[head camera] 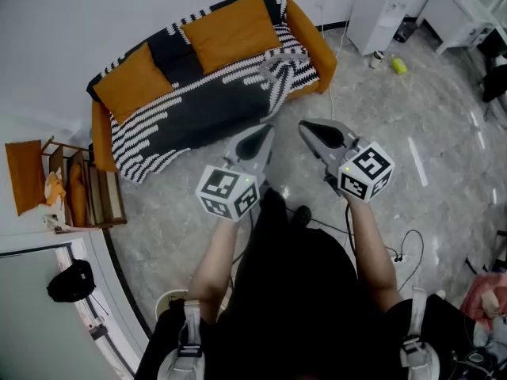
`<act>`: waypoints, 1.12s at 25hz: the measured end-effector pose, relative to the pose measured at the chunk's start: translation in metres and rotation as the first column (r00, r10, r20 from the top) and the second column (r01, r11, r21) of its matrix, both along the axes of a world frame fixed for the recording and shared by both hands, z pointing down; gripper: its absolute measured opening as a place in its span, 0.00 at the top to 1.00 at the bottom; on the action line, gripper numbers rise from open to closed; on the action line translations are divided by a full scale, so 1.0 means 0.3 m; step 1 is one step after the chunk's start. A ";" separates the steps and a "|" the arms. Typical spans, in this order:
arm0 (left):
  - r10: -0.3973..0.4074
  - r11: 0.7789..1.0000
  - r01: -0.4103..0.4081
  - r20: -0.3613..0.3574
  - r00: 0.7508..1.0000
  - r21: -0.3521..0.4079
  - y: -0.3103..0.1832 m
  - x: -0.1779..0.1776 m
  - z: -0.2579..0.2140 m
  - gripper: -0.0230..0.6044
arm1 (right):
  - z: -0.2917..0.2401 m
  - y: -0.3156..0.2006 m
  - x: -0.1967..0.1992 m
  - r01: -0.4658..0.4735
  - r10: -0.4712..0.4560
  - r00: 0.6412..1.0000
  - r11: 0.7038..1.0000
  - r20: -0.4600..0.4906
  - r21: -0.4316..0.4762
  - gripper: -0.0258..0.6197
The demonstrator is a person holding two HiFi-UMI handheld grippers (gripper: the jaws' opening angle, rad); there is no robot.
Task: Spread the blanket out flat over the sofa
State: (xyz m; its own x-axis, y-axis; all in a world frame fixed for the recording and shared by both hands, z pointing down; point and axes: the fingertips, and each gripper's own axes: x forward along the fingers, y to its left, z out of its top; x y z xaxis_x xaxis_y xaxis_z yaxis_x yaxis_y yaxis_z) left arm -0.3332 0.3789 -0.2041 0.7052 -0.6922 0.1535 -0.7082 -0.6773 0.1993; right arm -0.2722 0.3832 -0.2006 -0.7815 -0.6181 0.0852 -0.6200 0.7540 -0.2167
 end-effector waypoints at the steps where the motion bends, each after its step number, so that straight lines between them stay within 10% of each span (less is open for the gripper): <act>1: 0.001 1.000 -0.001 0.000 1.000 -0.001 0.004 0.006 0.005 0.94 | 0.003 0.004 0.006 -0.001 0.001 1.000 1.000 -0.002 0.002 0.96; 28: -0.017 0.998 0.018 0.016 1.000 -0.066 0.089 0.035 0.101 0.94 | 0.067 0.069 0.088 -0.055 0.055 0.998 0.998 0.018 -0.014 0.96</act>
State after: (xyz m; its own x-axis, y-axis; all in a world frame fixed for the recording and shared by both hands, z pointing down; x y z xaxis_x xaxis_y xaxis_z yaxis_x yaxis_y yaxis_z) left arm -0.3229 0.4055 -0.1739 0.6904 -0.6924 0.2096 -0.7230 -0.6506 0.2324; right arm -0.2458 0.4038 -0.1806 -0.7480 -0.6588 0.0801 -0.6561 0.7160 -0.2384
